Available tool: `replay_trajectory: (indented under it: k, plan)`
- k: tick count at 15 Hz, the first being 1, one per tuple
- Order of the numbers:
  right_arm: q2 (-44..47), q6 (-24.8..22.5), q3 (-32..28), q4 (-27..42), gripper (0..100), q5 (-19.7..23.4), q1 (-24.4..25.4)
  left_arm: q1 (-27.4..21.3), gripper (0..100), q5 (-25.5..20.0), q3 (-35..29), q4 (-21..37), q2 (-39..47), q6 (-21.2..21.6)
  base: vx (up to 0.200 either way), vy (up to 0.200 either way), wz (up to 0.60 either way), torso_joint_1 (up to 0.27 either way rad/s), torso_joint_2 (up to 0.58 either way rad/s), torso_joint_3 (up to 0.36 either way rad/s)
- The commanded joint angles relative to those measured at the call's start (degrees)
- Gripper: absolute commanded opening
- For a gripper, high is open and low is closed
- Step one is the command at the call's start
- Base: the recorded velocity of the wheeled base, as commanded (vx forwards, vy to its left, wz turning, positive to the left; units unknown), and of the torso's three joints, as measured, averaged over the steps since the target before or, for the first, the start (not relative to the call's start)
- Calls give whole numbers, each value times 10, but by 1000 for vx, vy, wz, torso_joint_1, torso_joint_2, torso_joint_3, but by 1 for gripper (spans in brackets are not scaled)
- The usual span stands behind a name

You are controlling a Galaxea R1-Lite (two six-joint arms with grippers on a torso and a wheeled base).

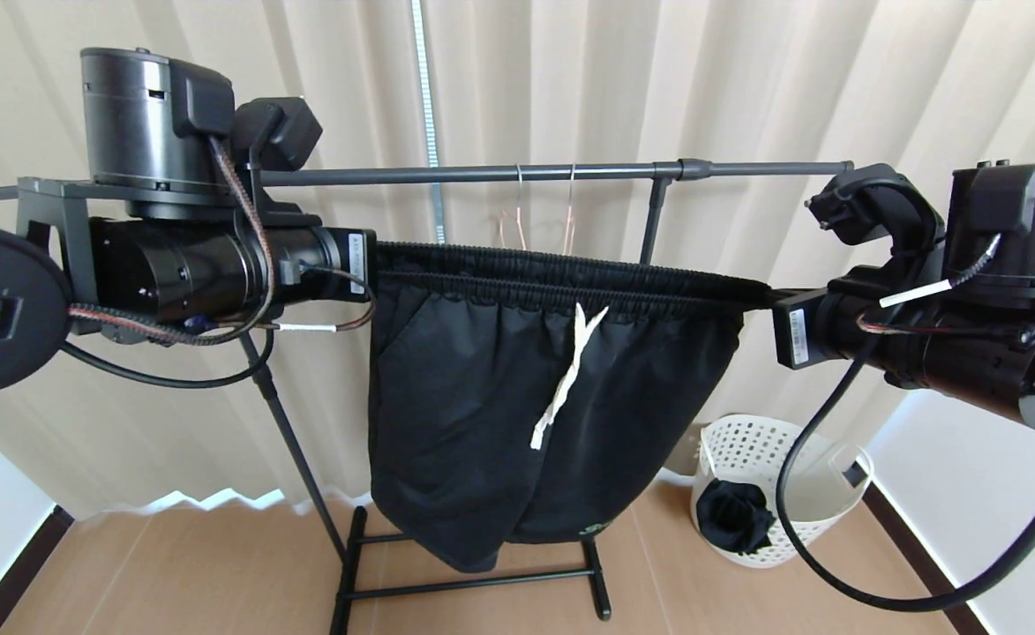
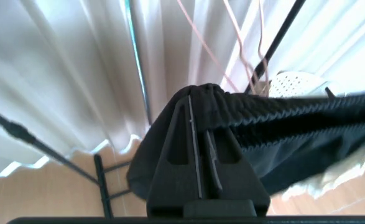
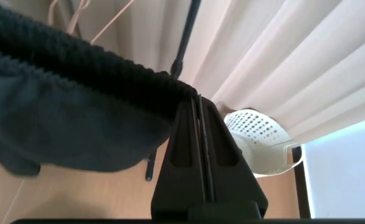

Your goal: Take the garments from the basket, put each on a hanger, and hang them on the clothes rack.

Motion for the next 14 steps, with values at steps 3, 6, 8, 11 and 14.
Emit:
replay_trajectory:
  k: [3, 6, 8, 11, 14]
  plan:
    - [-63, 0, 7, 76, 0, 1, 89, -4, 0, -4, -116, 1, 80, 1, 0, 0, 0, 0, 0, 0]
    - [-91, 1, 13, 123, 0, 1, 170, -24, 0, -4, -182, 2, 112, 1, 0, 0, 0, 0, 0, 0]
    - [-92, 2, 14, 131, 0, 2, 215, -36, 0, -4, -219, 1, 135, 1, 0, 0, 0, 0, 0, 0]
    - [-83, 16, 20, 131, 0, 9, 276, -40, 0, -37, -259, 1, 156, -1, 0, 0, 0, 0, 0, 0]
    - [-52, 67, 16, 123, 0, 26, 324, -59, 0, -38, -272, 0, 161, -1, 0, 0, 0, 0, 0, 0]
